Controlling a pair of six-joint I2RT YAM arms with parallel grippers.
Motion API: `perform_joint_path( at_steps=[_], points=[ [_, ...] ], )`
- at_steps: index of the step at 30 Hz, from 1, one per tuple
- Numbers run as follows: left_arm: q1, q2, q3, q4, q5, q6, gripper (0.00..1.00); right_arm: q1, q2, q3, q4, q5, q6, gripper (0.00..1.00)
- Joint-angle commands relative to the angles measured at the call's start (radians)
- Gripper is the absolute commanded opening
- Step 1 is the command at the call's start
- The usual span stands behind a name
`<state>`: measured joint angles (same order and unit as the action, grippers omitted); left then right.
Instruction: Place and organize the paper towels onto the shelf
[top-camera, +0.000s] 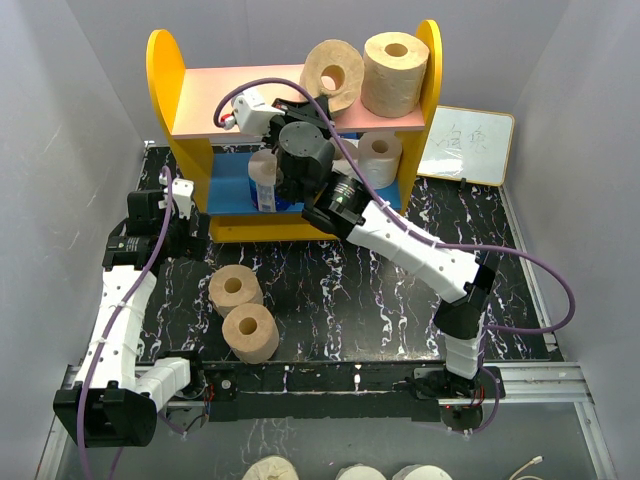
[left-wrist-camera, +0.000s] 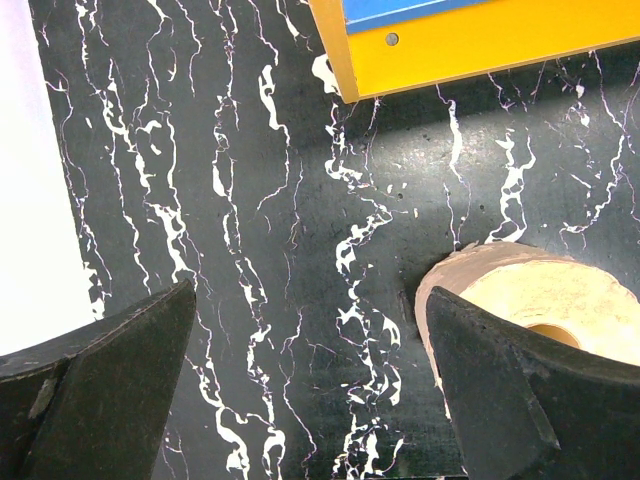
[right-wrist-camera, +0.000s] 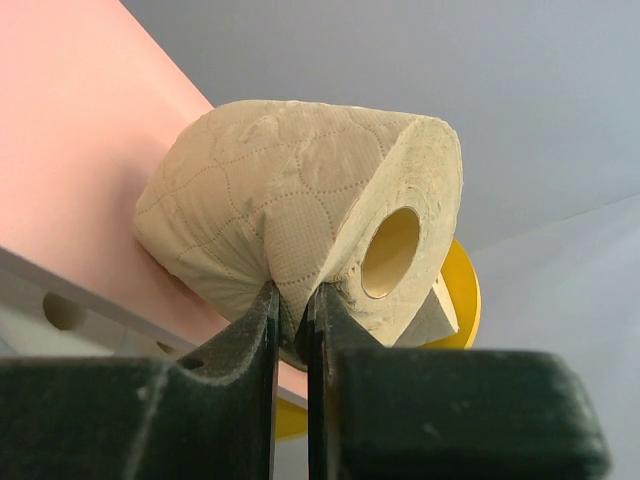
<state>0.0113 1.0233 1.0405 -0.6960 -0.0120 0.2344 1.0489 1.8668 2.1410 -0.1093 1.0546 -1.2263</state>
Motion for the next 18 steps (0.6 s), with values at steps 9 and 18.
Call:
perform_joint_path(
  at_steps=[9, 18],
  points=[
    [0.005, -0.019, 0.019, -0.002, 0.023, -0.004, 0.99, -0.038, -0.026, 0.023, 0.104, -0.044, 0.027, 0.29],
    [0.005, -0.026, 0.014, -0.003, 0.02, -0.002, 0.99, -0.048, -0.034, -0.007, 0.214, -0.062, -0.017, 0.71]
  ],
)
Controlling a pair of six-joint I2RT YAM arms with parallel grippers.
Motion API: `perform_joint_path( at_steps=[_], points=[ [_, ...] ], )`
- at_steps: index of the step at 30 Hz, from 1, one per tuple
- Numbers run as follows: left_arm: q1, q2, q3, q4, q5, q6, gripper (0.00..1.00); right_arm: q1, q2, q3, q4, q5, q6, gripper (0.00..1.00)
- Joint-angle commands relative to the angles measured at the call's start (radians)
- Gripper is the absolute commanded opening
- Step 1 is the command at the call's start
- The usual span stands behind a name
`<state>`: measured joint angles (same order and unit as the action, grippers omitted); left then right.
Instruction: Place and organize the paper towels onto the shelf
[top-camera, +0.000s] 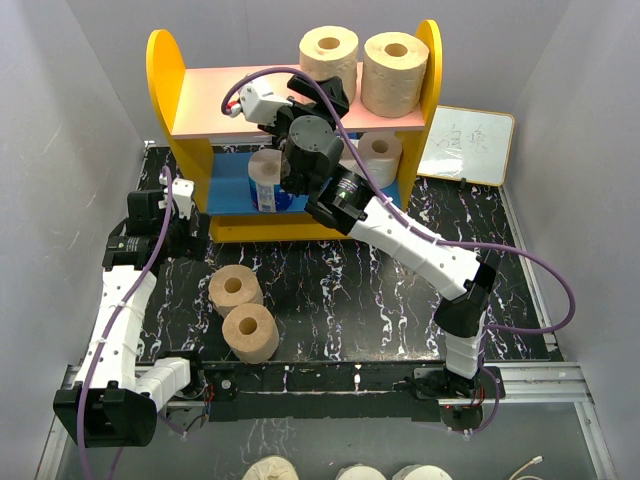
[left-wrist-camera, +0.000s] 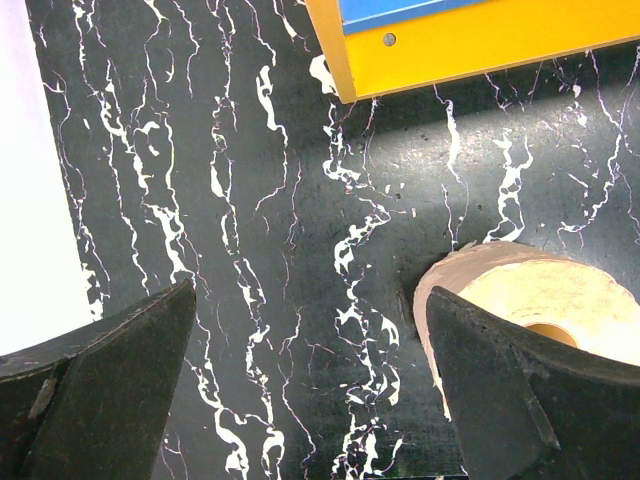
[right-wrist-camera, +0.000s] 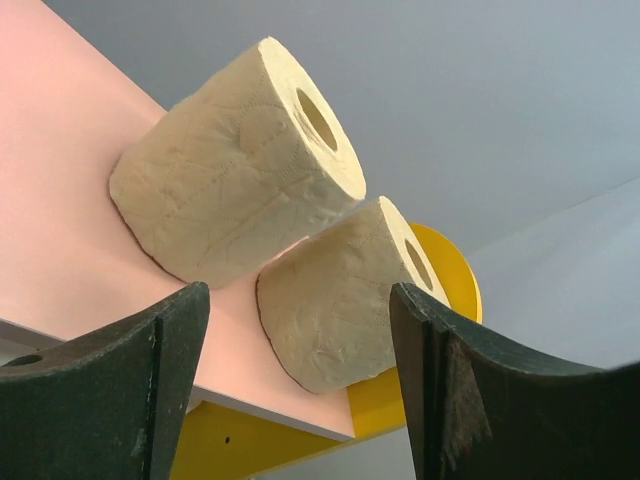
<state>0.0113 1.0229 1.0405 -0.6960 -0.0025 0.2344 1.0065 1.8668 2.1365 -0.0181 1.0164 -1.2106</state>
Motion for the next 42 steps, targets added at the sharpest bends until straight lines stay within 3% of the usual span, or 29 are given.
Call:
perform_joint_path(
  at_steps=[1, 5, 7, 8, 13, 17, 24, 28, 31, 34, 38, 42],
  points=[
    [0.005, -0.024, 0.015, -0.004, 0.011, -0.003, 0.99, -0.005, -0.034, -0.007, 0.145, -0.031, -0.049, 0.72],
    [0.006, -0.019, 0.037, -0.014, 0.007, 0.004, 0.99, 0.013, -0.043, -0.012, 0.242, -0.055, -0.112, 0.79],
    [0.004, -0.015, 0.076, -0.033, 0.01, 0.02, 0.99, 0.05, -0.057, -0.034, 0.312, -0.052, -0.159, 0.87],
    [0.005, -0.008, 0.103, -0.048, 0.013, 0.037, 0.99, 0.08, -0.069, -0.056, 0.353, -0.045, -0.186, 0.97],
    [0.005, 0.079, 0.344, -0.283, 0.194, 0.192, 0.99, 0.28, -0.222, -0.334, 0.508, 0.023, -0.219, 0.99],
    [0.003, 0.098, 0.418, -0.483, 0.353, 0.412, 0.99, 0.361, -0.392, -0.616, 0.435, 0.129, 0.025, 0.99],
    [-0.002, -0.032, 0.214, -0.621, 0.413, 0.749, 0.99, 0.353, -0.674, -0.964, 0.075, 0.242, 0.681, 0.98],
    [-0.008, -0.07, 0.153, -0.618, 0.453, 0.8, 0.99, 0.334, -0.765, -1.132, 0.048, 0.334, 0.775, 0.98],
    [-0.03, -0.077, 0.092, -0.57, 0.384, 0.83, 0.99, 0.284, -0.775, -1.252, 0.006, 0.384, 0.787, 0.98],
    [-0.142, -0.095, 0.019, -0.444, 0.233, 0.753, 0.99, 0.245, -0.754, -1.318, -0.14, 0.406, 0.926, 0.98],
    [-0.414, -0.068, 0.021, -0.362, 0.07, 0.506, 0.99, 0.187, -0.688, -1.331, -0.504, 0.384, 1.268, 0.98],
    [-0.639, -0.038, 0.032, -0.337, -0.016, 0.335, 0.99, 0.145, -0.593, -1.34, -0.708, 0.414, 1.469, 0.98]
  ],
)
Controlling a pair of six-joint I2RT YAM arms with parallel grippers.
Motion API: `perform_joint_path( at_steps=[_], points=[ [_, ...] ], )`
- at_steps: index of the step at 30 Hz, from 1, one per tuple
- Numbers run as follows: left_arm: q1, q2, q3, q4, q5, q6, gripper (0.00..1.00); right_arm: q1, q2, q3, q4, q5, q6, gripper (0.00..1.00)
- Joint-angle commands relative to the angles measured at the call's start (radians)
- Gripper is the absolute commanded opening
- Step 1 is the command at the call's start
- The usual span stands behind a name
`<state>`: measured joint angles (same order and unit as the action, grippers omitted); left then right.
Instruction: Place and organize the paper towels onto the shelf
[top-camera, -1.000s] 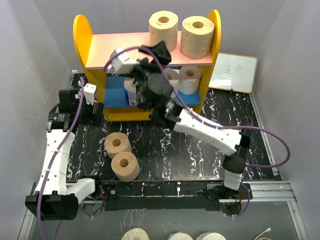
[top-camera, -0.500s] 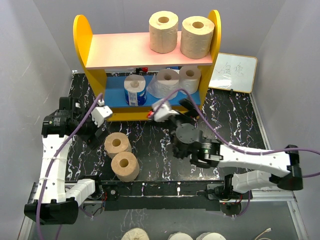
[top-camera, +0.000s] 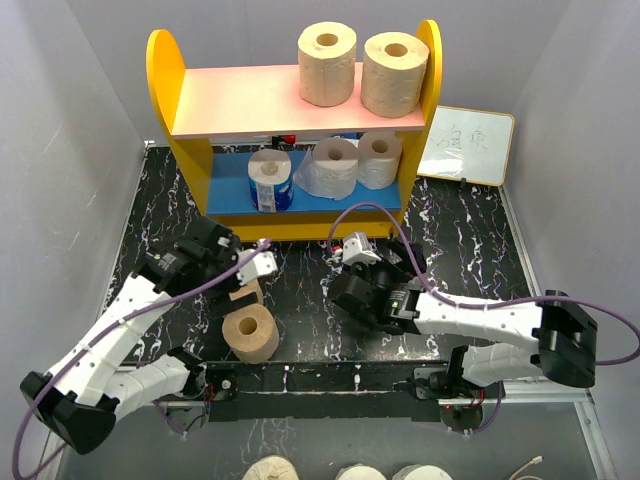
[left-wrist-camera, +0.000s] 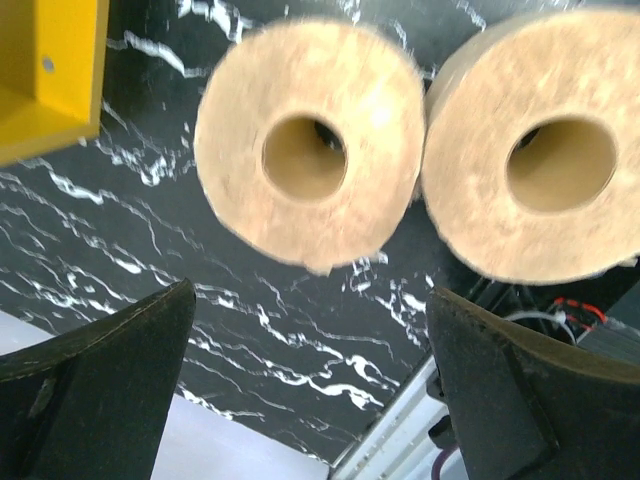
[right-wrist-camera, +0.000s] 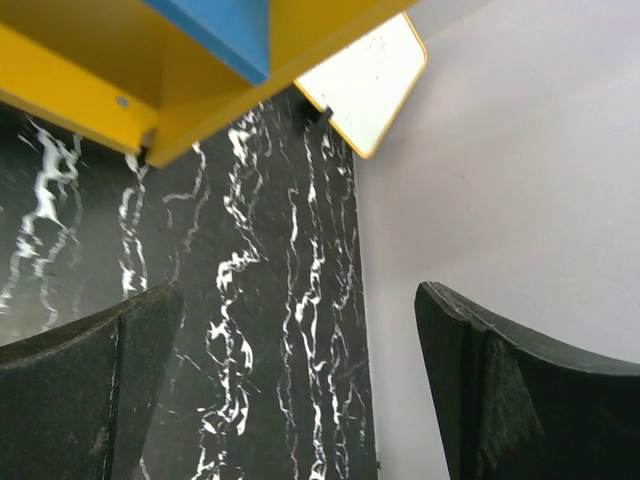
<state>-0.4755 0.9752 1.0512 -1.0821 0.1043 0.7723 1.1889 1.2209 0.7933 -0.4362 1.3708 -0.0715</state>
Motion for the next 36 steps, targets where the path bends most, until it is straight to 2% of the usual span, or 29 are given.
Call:
perform_joint_path(
  at_steps=[1, 3, 8, 10, 12, 13, 14, 15, 16, 19, 22, 25, 29, 36],
  points=[
    [-0.157, 0.007, 0.031, 0.046, -0.099, -0.204, 0.99, -0.045, 0.076, -0.006, -0.311, 0.071, 0.357, 0.98],
    [-0.159, 0.0, 0.053, 0.033, -0.054, -0.193, 0.99, -0.058, 0.101, -0.041, -0.298, 0.086, 0.356, 0.98],
    [-0.194, 0.028, 0.143, -0.075, 0.117, -0.21, 0.99, -0.087, 0.146, -0.136, -0.067, 0.141, 0.284, 0.98],
    [-0.215, 0.036, 0.135, -0.078, 0.099, -0.234, 0.99, -0.097, 0.202, -0.128, -0.066, 0.17, 0.322, 0.98],
    [-0.234, 0.035, 0.089, -0.038, 0.021, -0.249, 0.99, -0.1, 0.279, -0.1, -0.138, 0.187, 0.422, 0.98],
    [-0.242, 0.031, 0.064, -0.014, -0.007, -0.248, 0.99, -0.1, 0.33, -0.07, -0.253, 0.201, 0.557, 0.98],
    [-0.247, 0.028, 0.047, 0.0, -0.023, -0.25, 0.99, -0.1, 0.383, -0.023, -0.443, 0.211, 0.752, 0.98],
    [-0.249, 0.022, 0.035, 0.008, -0.022, -0.253, 0.99, -0.1, 0.45, 0.028, -0.68, 0.221, 1.063, 0.98],
    [-0.25, 0.019, 0.024, 0.016, -0.012, -0.256, 0.99, -0.101, 0.518, 0.069, -0.874, 0.232, 1.284, 0.98],
    [-0.251, 0.006, -0.025, 0.053, -0.016, -0.263, 0.99, -0.106, 0.636, 0.083, -0.901, 0.235, 1.332, 0.99],
    [-0.251, -0.02, -0.087, 0.144, -0.125, -0.282, 0.99, -0.106, 0.686, 0.094, -0.912, 0.233, 1.366, 0.99],
    [-0.249, -0.029, -0.12, 0.193, -0.185, -0.298, 0.99, -0.113, 0.61, 0.096, -0.911, 0.223, 1.392, 0.99],
    [-0.249, -0.013, -0.174, 0.231, -0.196, -0.321, 0.99, -0.155, 0.467, 0.087, -0.905, 0.223, 1.39, 0.98],
    [-0.251, 0.021, -0.195, 0.227, -0.102, -0.36, 0.99, -0.18, 0.325, 0.08, -0.893, 0.222, 1.388, 0.98]
  ],
)
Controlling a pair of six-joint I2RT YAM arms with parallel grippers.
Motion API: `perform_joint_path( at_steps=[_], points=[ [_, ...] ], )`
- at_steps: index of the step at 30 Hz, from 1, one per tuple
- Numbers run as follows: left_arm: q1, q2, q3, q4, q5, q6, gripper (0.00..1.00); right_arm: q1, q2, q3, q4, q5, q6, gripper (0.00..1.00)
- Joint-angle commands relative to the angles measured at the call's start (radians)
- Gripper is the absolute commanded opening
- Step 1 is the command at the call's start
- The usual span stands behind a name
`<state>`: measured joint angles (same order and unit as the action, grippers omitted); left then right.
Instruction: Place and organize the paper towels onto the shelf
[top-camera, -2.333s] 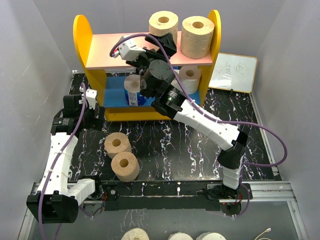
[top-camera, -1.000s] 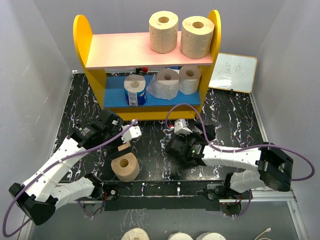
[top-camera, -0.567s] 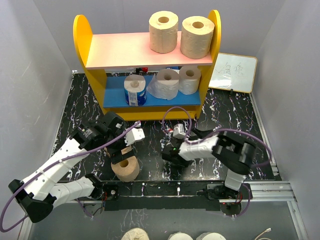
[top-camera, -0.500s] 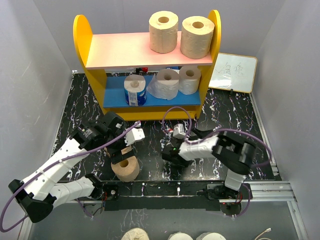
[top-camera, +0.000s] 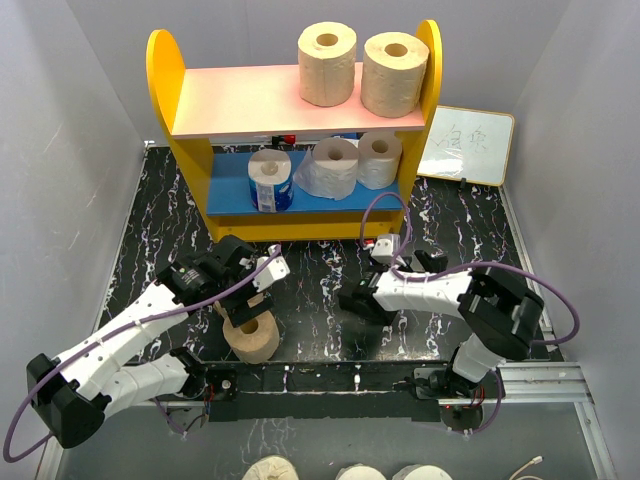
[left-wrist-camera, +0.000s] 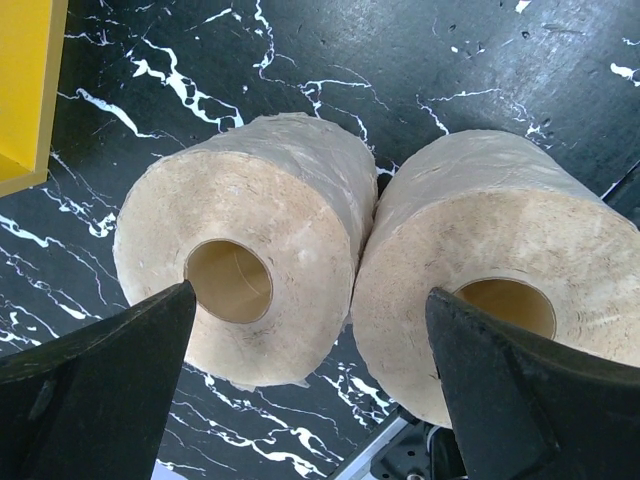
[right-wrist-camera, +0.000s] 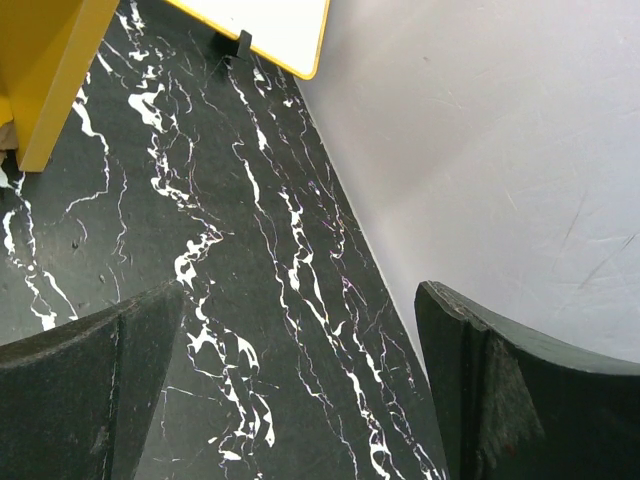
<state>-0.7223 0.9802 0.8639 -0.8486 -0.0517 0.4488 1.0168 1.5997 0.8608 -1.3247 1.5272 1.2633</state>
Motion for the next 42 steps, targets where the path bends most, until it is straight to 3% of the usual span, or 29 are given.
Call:
perform_joint_path(
  at_steps=[1, 19, 27, 42],
  points=[
    [-0.005, 0.023, -0.001, -0.023, 0.078, -0.036, 0.99, -0.011, -0.062, 0.012, -0.004, 0.066, 0.053, 0.98],
    [-0.005, 0.053, 0.138, -0.191, 0.208, 0.029, 0.99, -0.018, -0.02, 0.012, -0.002, 0.067, 0.049, 0.99],
    [-0.005, 0.041, 0.033, -0.05, 0.032, 0.022, 0.99, -0.017, -0.008, 0.015, -0.003, 0.065, 0.047, 0.99],
    [-0.005, 0.105, -0.052, 0.046, 0.027, 0.035, 0.99, -0.017, 0.004, 0.017, -0.002, 0.063, 0.044, 0.99]
  ],
)
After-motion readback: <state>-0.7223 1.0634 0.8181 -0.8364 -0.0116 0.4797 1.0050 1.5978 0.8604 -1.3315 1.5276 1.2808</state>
